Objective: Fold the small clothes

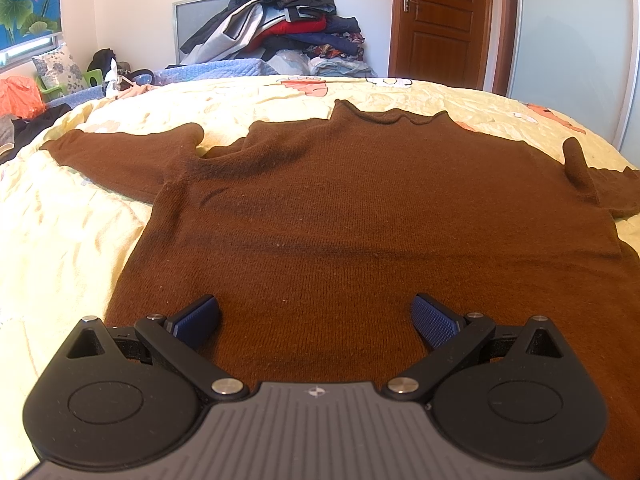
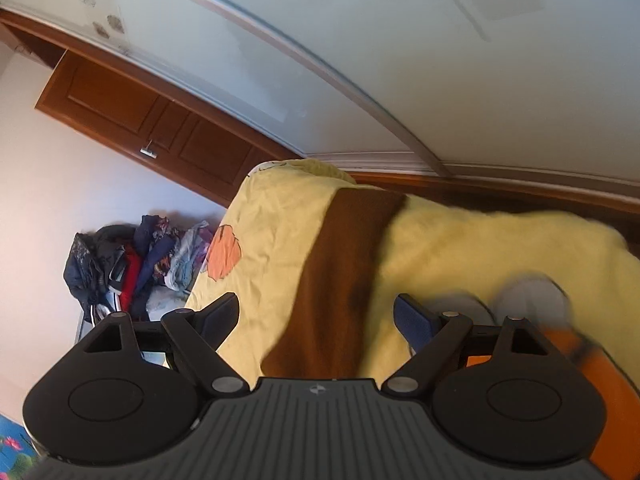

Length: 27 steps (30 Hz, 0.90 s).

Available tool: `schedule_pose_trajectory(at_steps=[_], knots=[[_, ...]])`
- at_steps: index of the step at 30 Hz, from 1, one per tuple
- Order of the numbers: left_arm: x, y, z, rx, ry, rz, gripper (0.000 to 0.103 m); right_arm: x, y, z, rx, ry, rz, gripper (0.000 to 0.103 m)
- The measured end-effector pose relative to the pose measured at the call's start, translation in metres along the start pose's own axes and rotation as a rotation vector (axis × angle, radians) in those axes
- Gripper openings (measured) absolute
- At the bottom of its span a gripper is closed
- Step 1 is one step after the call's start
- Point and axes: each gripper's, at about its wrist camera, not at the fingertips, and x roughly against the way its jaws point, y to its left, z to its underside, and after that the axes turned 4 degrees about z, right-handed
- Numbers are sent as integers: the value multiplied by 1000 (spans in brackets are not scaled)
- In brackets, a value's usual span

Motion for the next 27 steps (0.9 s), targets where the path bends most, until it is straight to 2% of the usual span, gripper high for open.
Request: schedule_pose_trajectory(at_steps=[2, 4, 5, 8, 11, 14, 17, 19, 20, 21, 22, 23, 24, 27], knots=[[0, 0, 0, 1, 0, -1, 103, -11, 4, -5, 48, 15, 14, 65], [-1, 0, -1, 1, 0, -1, 103, -21, 3, -9, 90, 31, 54, 19], [-1, 0, -1, 1, 0, -1, 103, -22, 0, -7, 88, 26, 63, 14], [-1, -1, -1, 2, 1, 0, 103, -10, -4, -3, 67, -22, 42, 14], [-1, 0, -1, 3, 0, 2, 103, 10, 24, 11, 207, -85, 52, 14], [-1, 0, -1, 7, -1, 5, 103, 43, 82, 53, 384, -118, -81, 14], [-1, 0, -1, 8, -1, 6, 103, 78, 156, 135, 600, -71, -305, 14], [-1, 0, -2, 9, -1, 8, 103, 94, 195, 204, 706, 17, -459, 24], [-1, 0, -2, 8, -1, 8, 103, 97, 209, 238, 757, 94, -528, 38], [-1, 0, -2, 7, 0, 7, 103, 98, 219, 273, 809, 185, -586, 78], [-1, 0, -2, 6, 0, 8, 103, 101, 222, 300, 840, 230, -612, 100], [-1, 1, -2, 7, -1, 9, 103, 105, 220, 322, 857, 236, -626, 97], [-1, 1, -2, 8, -1, 11, 103, 108, 216, 336, 873, 245, -626, 87], [1, 3, -2, 10, -2, 21, 103, 116, 193, 357, 884, 258, -559, 85]])
